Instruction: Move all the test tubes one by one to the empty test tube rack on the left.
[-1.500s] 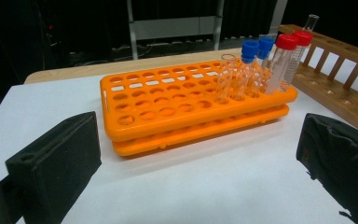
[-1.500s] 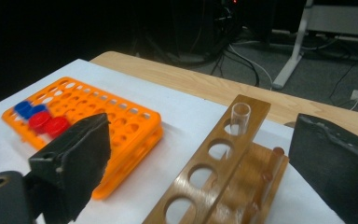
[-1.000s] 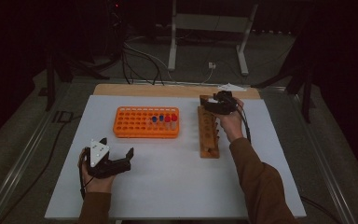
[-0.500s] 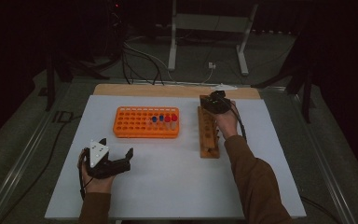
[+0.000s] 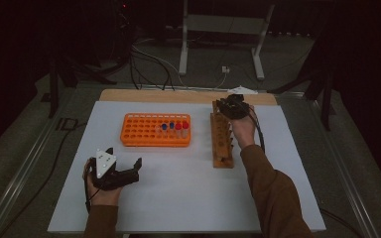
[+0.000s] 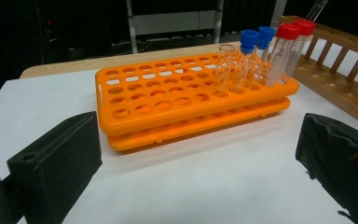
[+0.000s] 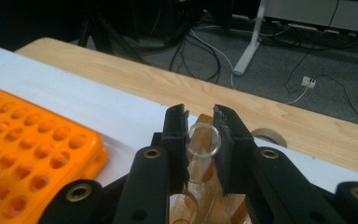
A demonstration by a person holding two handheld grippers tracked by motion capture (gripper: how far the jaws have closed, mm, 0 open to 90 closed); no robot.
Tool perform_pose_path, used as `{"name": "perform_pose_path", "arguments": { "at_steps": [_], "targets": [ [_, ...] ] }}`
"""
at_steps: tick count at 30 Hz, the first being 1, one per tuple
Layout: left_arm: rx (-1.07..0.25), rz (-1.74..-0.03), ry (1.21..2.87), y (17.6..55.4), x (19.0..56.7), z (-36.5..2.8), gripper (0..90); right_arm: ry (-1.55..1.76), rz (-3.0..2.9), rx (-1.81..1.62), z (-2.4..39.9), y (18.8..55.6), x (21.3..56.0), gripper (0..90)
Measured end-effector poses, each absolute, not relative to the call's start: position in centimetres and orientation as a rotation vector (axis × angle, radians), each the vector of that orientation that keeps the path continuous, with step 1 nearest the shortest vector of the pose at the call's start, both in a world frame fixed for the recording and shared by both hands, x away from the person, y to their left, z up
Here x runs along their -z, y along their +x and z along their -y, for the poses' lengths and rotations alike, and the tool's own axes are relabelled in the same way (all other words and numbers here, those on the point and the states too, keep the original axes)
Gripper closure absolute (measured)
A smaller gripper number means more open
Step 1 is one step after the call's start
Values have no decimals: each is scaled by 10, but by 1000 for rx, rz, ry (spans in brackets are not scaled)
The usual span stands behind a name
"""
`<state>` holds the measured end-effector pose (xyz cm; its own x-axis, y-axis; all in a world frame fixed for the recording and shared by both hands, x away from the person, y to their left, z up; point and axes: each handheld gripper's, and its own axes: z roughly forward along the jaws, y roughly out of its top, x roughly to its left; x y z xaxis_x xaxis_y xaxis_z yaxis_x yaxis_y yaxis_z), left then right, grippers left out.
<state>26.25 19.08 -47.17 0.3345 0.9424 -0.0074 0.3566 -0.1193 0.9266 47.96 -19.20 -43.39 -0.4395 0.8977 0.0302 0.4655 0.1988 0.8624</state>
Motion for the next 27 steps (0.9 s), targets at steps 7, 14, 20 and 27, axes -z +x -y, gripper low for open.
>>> {"name": "perform_pose_path", "arguments": {
  "at_steps": [7, 14, 20, 27],
  "targets": [
    [-788, -1186, 1674, 263, 472, -190, 9, 1243, -1955, -1194, 195, 471, 420, 763],
    [-773, -1180, 1677, 263, 472, -185, 9, 1178, -1924, -1254, 198, 451, 398, 763],
    [-769, -1141, 1706, 267, 471, -172, 9, 1112, -1975, -1316, 199, 431, 385, 762],
    [-775, -1085, 1756, 275, 465, -156, 9, 1064, -2046, -1381, 197, 412, 382, 761]
  ]
}}
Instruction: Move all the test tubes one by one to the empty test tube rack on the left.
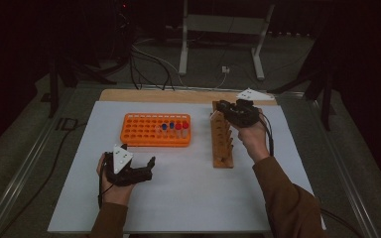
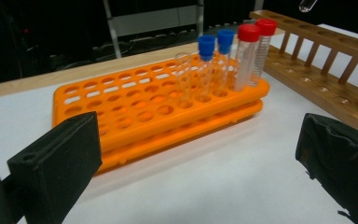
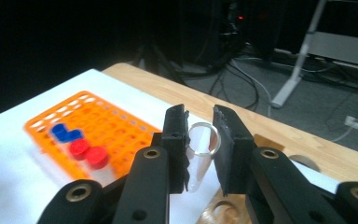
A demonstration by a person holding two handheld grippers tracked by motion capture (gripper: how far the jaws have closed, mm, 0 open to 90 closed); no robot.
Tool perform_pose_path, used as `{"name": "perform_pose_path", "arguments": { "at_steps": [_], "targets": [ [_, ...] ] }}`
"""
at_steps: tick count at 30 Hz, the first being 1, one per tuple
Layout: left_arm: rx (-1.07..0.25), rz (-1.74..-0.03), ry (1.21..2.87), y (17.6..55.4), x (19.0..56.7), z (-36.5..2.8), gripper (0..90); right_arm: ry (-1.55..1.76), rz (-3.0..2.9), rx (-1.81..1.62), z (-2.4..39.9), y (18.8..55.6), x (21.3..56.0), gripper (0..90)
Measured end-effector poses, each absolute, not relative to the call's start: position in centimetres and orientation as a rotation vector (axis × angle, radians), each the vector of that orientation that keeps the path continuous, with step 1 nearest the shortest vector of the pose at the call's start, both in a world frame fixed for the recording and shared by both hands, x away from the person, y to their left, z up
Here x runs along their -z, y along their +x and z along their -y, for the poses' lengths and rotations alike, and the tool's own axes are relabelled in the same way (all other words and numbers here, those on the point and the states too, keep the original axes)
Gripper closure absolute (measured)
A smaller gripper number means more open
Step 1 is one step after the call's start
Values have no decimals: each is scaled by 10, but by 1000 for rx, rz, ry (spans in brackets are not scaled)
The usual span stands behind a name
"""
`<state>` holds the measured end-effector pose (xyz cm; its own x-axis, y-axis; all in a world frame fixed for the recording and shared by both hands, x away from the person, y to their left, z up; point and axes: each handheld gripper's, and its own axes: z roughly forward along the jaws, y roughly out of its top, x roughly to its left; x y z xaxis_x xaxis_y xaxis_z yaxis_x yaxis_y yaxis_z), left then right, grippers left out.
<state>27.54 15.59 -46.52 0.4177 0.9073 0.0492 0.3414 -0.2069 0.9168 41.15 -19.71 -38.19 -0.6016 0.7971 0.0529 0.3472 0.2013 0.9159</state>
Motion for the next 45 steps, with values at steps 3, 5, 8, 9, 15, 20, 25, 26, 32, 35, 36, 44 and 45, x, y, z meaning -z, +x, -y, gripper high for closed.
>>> {"name": "perform_pose_path", "arguments": {
  "at_steps": [3, 5, 8, 9, 15, 20, 25, 26, 32, 35, 36, 44, 45],
  "targets": [
    [-773, -1059, 1767, 279, 461, -147, 14, 1046, -2078, -1402, 196, 404, 382, 761],
    [-769, -1037, 1769, 282, 458, -140, 14, 1038, -2097, -1410, 195, 400, 383, 761],
    [-756, -1001, 1783, 286, 455, -126, 15, 1026, -2119, -1425, 192, 394, 383, 761],
    [-750, -983, 1799, 288, 454, -120, 15, 1016, -2129, -1426, 191, 392, 384, 761],
    [-721, -908, 1830, 295, 450, -90, 34, 1003, -2171, -1455, 185, 382, 389, 760],
    [-672, -867, 1860, 304, 447, -68, 71, 970, -2211, -1479, 177, 372, 392, 759],
    [-628, -841, 1881, 313, 443, -51, 97, 957, -2238, -1509, 170, 366, 394, 758],
    [-632, -838, 1874, 313, 442, -49, 119, 959, -2247, -1513, 168, 365, 394, 758],
    [-591, -794, 1871, 318, 440, -41, 373, 946, -2298, -1510, 159, 360, 400, 758],
    [-584, -779, 1875, 319, 441, -38, 474, 944, -2318, -1514, 154, 359, 404, 758],
    [-586, -779, 1877, 320, 442, -37, 499, 940, -2326, -1512, 153, 358, 405, 758],
    [-584, -766, 1890, 321, 444, -35, 689, 926, -2357, -1530, 146, 355, 408, 758],
    [-587, -762, 1894, 320, 444, -35, 713, 919, -2361, -1527, 146, 355, 409, 758]
  ]
}}
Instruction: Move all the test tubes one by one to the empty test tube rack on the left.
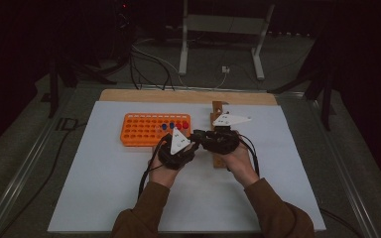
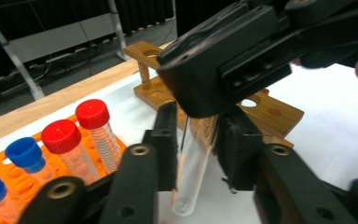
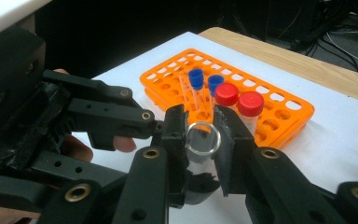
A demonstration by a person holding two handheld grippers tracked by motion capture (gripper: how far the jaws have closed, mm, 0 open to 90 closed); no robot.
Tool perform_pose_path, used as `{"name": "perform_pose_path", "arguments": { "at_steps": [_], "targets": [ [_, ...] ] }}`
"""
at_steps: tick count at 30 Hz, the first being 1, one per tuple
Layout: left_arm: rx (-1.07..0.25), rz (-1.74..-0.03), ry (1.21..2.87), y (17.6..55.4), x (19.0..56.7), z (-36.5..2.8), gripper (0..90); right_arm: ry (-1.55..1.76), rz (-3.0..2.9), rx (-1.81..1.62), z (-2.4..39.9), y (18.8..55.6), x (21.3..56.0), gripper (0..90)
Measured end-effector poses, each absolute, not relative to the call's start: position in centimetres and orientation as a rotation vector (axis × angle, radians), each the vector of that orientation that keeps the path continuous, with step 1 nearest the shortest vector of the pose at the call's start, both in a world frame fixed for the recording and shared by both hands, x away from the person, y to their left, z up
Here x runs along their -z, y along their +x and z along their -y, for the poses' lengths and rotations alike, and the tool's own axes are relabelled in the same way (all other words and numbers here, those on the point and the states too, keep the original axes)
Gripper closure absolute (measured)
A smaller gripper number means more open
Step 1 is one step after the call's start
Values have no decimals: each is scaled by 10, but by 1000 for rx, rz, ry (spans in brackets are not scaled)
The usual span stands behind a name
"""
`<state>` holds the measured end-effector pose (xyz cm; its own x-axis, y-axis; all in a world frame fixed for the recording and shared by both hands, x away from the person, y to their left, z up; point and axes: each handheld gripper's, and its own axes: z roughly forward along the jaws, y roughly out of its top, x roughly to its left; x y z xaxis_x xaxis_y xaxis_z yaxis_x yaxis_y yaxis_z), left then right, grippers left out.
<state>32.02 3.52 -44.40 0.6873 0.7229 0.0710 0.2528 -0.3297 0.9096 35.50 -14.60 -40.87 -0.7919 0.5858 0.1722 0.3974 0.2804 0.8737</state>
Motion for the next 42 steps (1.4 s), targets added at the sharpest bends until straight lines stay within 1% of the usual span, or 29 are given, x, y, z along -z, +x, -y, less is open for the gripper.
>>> {"name": "perform_pose_path", "arguments": {
  "at_steps": [4, 13, 17, 20, 23, 29, 35, 42],
  "targets": [
    [-592, -743, 1906, 319, 445, -33, 751, 920, -2360, -1534, 146, 355, 409, 748],
    [-592, -756, 1910, 320, 446, -35, 759, 982, -2296, -1588, 155, 356, 406, 340],
    [-590, -766, 1901, 321, 446, -39, 760, 1001, -2259, -1565, 160, 356, 406, 260],
    [-592, -772, 1896, 321, 445, -42, 760, 1014, -2241, -1529, 163, 355, 406, 164],
    [-594, -782, 1886, 321, 444, -46, 760, 1020, -2227, -1492, 167, 354, 407, 137],
    [-605, -804, 1868, 322, 441, -55, 760, 1033, -2196, -1418, 177, 349, 411, 25],
    [-613, -824, 1852, 323, 438, -65, 760, 1040, -2174, -1395, 185, 343, 415, 0],
    [-626, -865, 1815, 325, 435, -83, 759, 1046, -2155, -1371, 197, 336, 420, 0]
  ]
}}
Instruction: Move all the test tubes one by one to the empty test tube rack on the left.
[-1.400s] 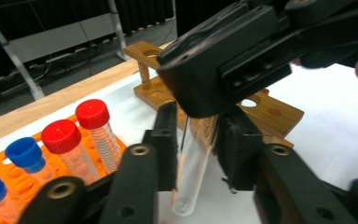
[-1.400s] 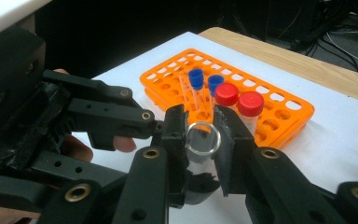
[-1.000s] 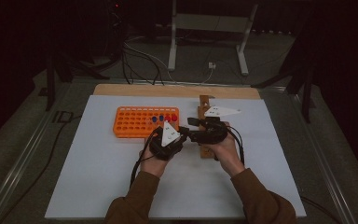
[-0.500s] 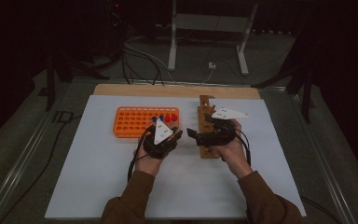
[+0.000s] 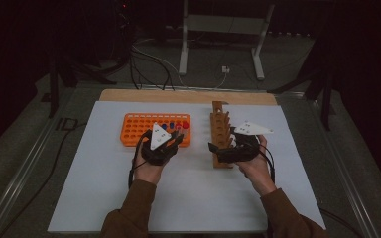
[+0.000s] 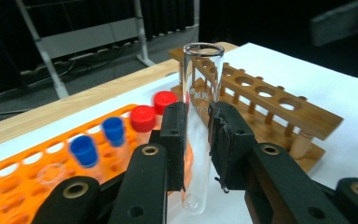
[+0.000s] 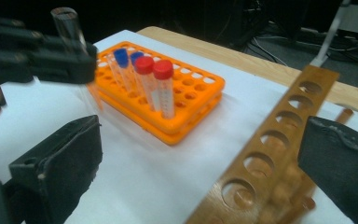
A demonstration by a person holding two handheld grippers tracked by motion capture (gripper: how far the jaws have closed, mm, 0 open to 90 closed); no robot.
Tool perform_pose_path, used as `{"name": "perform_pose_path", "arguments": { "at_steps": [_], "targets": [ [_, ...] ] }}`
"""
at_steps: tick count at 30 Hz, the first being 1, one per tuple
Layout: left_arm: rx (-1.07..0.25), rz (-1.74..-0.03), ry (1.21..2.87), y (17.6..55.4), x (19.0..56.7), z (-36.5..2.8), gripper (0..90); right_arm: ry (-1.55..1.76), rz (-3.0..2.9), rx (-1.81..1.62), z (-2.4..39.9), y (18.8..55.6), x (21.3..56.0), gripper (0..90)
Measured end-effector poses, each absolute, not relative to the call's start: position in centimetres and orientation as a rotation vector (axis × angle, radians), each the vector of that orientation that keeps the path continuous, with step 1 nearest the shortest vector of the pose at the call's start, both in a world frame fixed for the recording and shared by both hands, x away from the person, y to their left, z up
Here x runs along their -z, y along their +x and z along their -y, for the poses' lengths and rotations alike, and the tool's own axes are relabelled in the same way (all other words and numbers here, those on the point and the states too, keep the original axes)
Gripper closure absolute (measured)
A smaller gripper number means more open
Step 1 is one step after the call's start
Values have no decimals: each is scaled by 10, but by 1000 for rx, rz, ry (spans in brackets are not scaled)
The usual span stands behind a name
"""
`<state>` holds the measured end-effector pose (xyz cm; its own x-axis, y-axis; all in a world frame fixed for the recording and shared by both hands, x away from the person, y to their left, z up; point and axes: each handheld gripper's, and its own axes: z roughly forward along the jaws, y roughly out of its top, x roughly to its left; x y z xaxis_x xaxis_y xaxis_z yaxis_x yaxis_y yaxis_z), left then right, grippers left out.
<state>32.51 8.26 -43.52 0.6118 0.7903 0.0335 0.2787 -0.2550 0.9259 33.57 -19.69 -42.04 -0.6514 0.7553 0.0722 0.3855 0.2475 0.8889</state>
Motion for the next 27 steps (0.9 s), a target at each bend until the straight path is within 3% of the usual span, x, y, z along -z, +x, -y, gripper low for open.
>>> {"name": "perform_pose_path", "arguments": {
  "at_steps": [16, 27],
  "targets": [
    [-690, -983, 1710, 331, 429, -130, 758, 1111, -2106, -1374, 230, 325, 428, 0],
    [-767, -1062, 1700, 355, 447, -143, 759, 1142, -2084, -1388, 242, 321, 432, 0]
  ]
}}
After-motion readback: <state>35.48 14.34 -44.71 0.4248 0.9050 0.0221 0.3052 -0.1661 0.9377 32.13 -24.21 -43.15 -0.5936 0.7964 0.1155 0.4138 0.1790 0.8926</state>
